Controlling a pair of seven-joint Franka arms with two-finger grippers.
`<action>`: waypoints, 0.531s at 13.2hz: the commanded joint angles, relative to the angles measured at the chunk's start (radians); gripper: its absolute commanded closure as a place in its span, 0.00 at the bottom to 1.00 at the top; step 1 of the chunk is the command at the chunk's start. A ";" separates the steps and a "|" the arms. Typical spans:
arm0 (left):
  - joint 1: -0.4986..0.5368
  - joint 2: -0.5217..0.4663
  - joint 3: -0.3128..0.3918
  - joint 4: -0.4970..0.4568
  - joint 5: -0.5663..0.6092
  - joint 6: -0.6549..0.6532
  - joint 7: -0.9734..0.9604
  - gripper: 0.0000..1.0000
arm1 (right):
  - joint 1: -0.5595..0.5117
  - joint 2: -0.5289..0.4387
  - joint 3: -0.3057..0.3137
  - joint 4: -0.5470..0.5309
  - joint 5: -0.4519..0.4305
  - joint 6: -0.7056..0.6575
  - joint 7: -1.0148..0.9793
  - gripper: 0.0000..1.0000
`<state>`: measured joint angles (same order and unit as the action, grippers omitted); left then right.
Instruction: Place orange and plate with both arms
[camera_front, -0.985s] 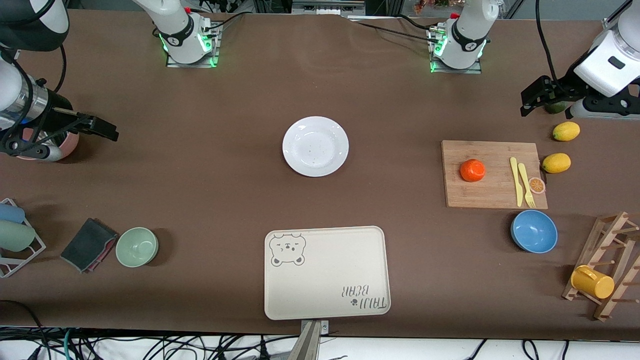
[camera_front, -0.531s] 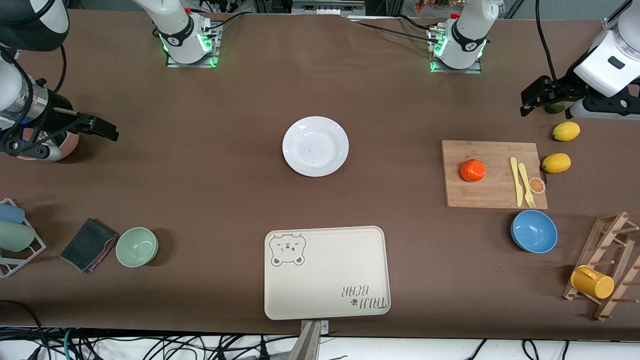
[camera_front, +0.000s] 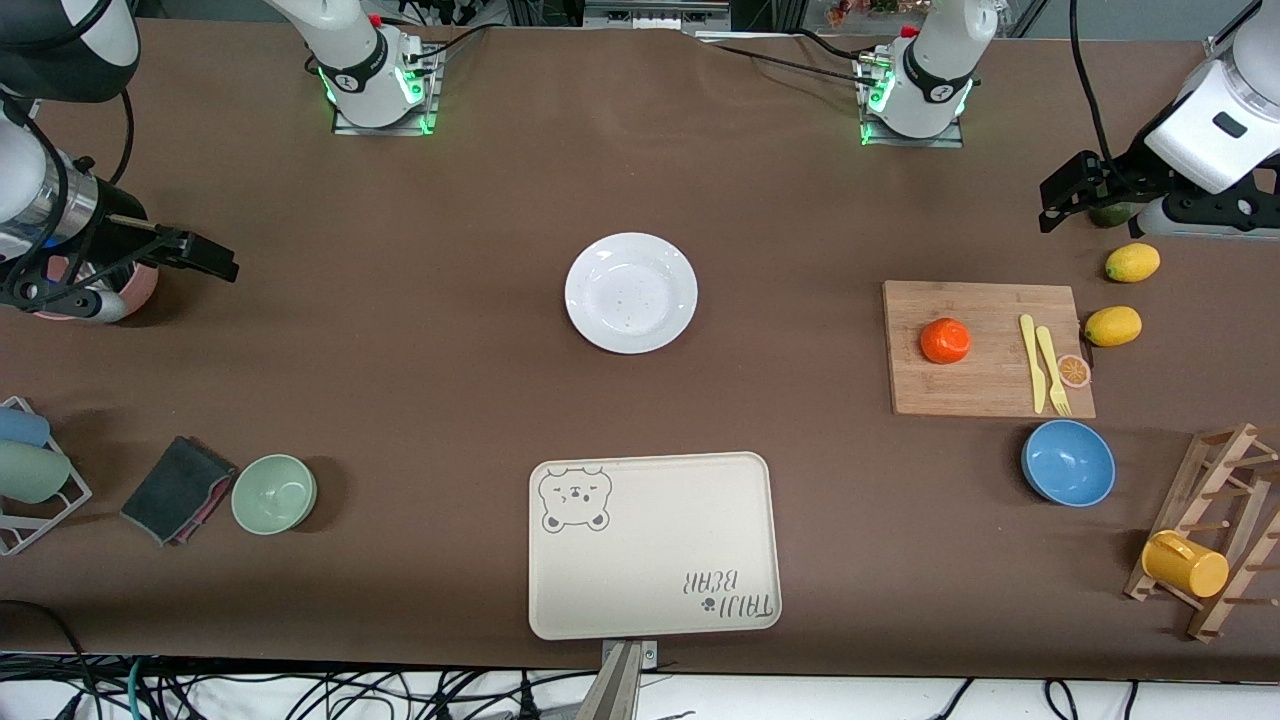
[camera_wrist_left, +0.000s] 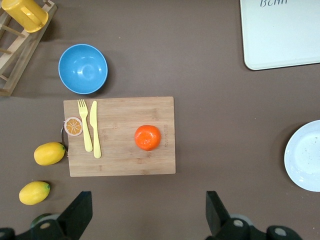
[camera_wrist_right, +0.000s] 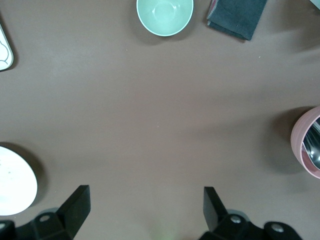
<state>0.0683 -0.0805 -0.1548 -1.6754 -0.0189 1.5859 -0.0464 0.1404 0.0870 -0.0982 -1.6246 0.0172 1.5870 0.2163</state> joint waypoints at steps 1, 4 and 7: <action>-0.004 0.015 0.000 0.028 0.011 -0.014 0.022 0.00 | -0.005 0.002 0.005 0.011 0.015 -0.012 0.002 0.00; -0.004 0.013 0.000 0.028 0.011 -0.014 0.023 0.00 | -0.005 0.002 0.005 0.011 0.015 -0.012 0.000 0.00; -0.004 0.013 0.000 0.028 0.011 -0.014 0.023 0.00 | -0.005 0.002 0.005 0.011 0.015 -0.012 -0.005 0.00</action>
<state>0.0683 -0.0805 -0.1553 -1.6753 -0.0189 1.5859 -0.0464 0.1404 0.0870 -0.0981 -1.6246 0.0173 1.5869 0.2163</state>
